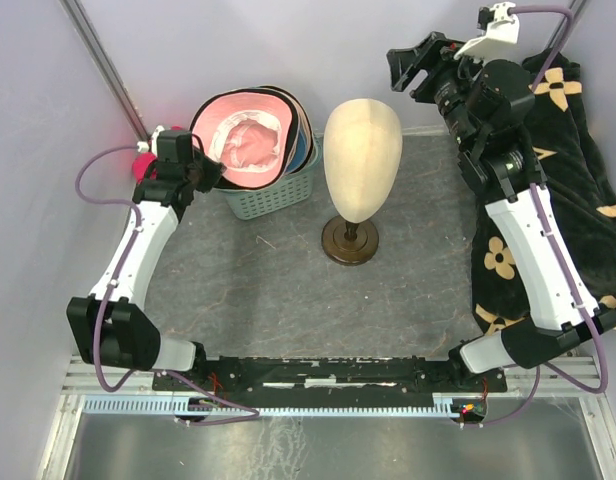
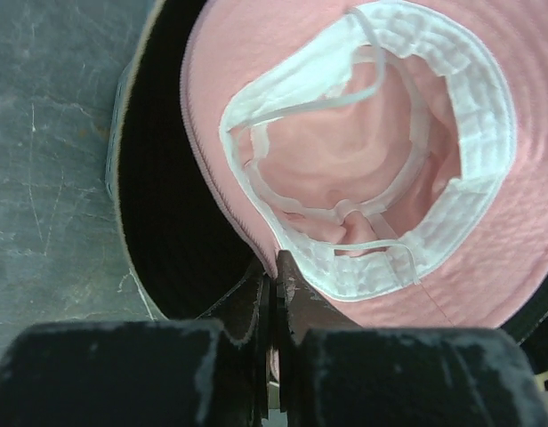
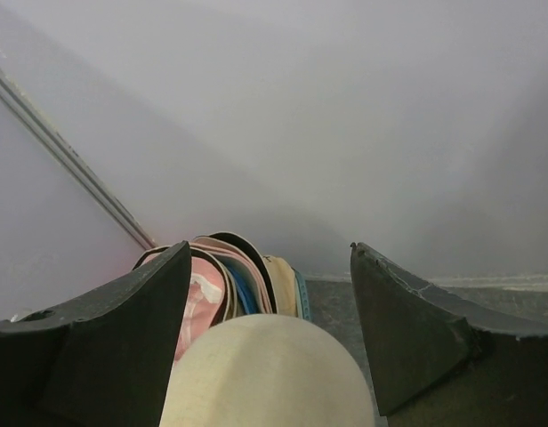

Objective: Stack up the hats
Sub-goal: Pick up the hat from the bin.

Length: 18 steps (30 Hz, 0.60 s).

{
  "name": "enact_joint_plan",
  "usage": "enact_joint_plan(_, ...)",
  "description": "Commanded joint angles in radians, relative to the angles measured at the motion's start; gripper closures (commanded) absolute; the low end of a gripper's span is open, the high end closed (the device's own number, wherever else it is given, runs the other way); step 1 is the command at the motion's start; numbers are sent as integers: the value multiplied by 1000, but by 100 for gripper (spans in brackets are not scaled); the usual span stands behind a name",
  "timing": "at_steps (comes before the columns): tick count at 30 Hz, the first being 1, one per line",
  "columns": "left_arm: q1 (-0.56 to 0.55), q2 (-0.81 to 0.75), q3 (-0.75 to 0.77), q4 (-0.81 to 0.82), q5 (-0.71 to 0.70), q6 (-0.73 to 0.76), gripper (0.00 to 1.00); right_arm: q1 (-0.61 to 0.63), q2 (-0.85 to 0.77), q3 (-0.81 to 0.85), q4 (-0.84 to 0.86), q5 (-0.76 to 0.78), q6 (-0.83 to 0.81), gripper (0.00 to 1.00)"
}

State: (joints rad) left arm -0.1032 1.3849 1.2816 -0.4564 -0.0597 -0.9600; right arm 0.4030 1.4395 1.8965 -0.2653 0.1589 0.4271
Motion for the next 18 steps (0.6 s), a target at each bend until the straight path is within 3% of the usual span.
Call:
enact_joint_plan(1, -27, 5, 148, -23, -104, 142, 97, 36, 28, 91, -18, -68, -57, 20)
enact_joint_plan(9, -82, 29, 339, -48, -212, 283, 97, 132, 117, 230, -121, -153, -142, 20)
enact_joint_plan(18, -105, 122, 575, -112, -146, 392, 97, 256, 222, 376, -269, -276, -302, 17)
